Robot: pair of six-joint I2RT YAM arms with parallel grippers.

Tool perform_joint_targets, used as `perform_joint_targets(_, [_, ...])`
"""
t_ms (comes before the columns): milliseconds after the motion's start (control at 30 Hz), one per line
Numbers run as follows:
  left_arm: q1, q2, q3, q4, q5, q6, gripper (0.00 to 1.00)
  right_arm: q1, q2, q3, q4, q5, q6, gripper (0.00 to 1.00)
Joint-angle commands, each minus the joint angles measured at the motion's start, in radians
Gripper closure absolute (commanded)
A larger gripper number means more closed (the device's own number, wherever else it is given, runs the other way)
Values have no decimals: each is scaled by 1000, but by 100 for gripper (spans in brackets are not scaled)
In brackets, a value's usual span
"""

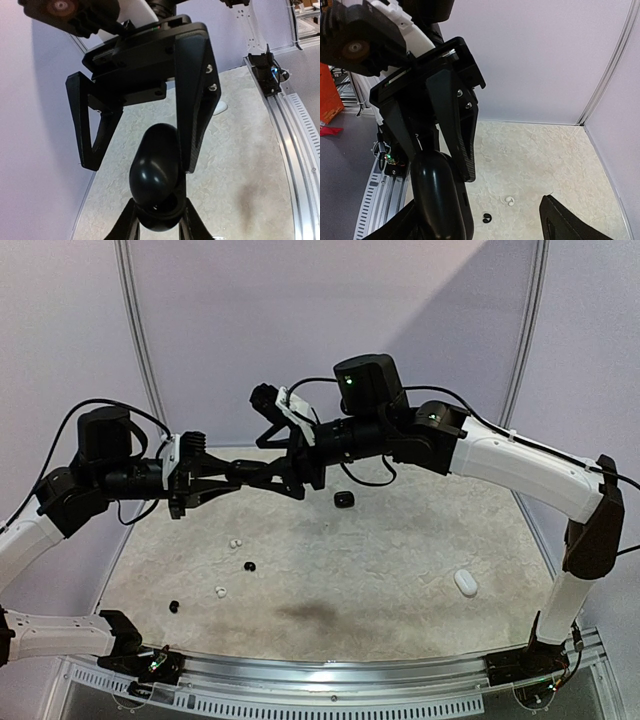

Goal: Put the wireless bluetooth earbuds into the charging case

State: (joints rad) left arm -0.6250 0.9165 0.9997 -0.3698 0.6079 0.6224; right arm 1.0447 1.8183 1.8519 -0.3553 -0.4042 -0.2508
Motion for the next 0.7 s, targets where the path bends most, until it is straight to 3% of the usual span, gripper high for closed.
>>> perform_joint_targets(0, [-8,-10,9,-116,30,51,100,-42,1,-5,71,14,64,21])
perform_joint_targets(267, [-4,-23,-2,-84,15,7,100,-49,7,-21,68,12,66,21])
perform_joint_targets(667, [114,-4,-82,16,73,-457,100,-55,7,-14,125,-78,101,17])
